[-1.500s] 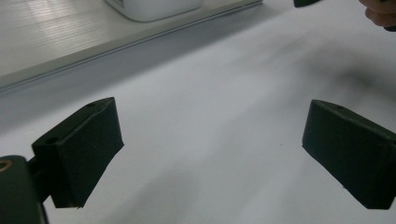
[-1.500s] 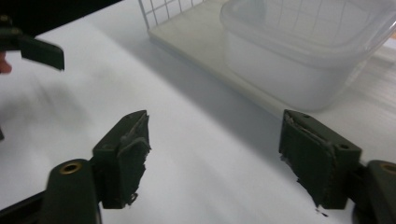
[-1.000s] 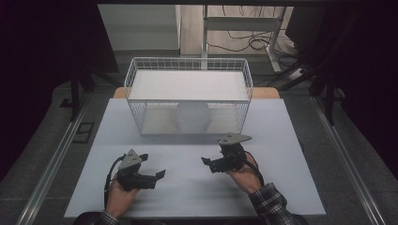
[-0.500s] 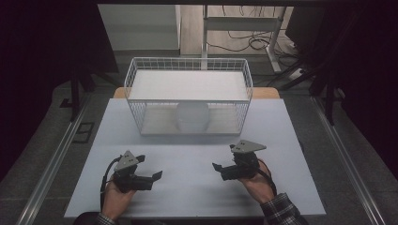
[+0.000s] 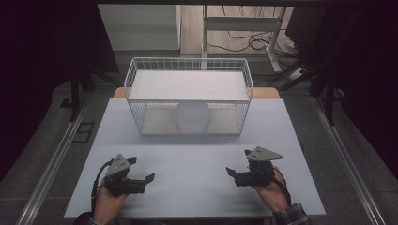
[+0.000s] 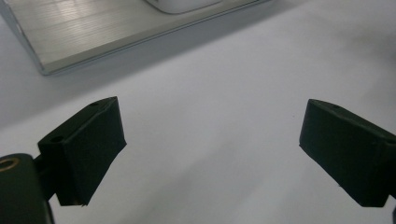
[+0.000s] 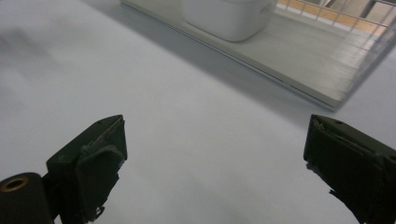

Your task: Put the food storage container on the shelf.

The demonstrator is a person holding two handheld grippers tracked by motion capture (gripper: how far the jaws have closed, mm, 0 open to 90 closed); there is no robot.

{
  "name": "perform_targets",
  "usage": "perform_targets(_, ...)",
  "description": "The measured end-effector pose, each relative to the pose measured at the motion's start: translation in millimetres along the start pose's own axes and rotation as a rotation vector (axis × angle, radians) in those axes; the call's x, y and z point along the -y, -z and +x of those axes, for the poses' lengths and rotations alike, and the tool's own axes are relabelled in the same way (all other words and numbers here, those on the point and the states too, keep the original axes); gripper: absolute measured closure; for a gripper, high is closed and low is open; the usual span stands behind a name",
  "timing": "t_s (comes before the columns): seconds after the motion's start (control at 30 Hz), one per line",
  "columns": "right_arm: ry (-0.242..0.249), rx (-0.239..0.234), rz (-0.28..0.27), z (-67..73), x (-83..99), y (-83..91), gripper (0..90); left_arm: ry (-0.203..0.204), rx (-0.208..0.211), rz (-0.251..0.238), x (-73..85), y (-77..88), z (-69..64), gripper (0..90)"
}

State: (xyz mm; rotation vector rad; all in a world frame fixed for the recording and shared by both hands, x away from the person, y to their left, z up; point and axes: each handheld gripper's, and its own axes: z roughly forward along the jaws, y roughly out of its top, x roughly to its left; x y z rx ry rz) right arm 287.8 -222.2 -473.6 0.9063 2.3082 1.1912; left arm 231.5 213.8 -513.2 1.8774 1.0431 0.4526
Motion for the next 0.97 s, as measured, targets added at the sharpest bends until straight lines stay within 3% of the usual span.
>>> perform_targets(0.37,-0.036,0.076,0.034,-5.7,23.0,15.8,0.6,0.025,-0.011,-0.006,9.9,11.2,3.5,5.6)
perform_targets(0.77,-0.089,0.076,0.130,-4.5,50.1,20.1,0.0,0.032,-0.005,0.052,16.9,7.3,4.3,4.7)
perform_targets(0.97,-0.090,0.065,0.186,-3.3,55.4,17.2,0.0,0.038,-0.008,0.087,18.6,3.4,5.2,4.5)
